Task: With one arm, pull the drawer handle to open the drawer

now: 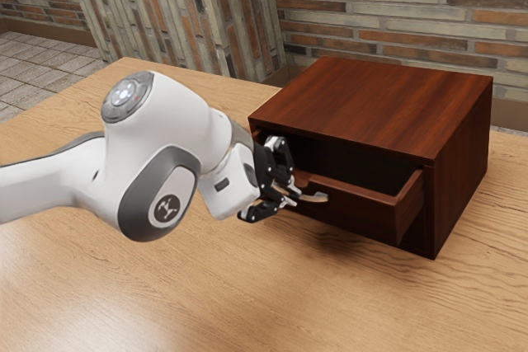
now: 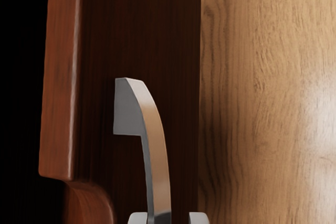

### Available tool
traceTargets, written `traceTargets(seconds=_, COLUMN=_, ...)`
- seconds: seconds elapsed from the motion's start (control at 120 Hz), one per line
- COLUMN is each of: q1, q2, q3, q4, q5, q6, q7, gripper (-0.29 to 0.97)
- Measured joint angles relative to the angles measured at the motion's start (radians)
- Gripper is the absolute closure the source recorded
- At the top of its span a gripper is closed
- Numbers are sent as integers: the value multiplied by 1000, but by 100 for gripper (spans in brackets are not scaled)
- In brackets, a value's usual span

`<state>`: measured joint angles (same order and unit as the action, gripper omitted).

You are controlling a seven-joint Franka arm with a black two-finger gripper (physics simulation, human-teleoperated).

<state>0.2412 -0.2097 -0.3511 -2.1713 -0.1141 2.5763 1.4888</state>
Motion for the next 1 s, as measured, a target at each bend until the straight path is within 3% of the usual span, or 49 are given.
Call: traceTargets(seconds=1.0, q1=-8, q2=-165, q3=-3, q4=-141, q5=-25, q6=-13, q7=0, gripper=69)
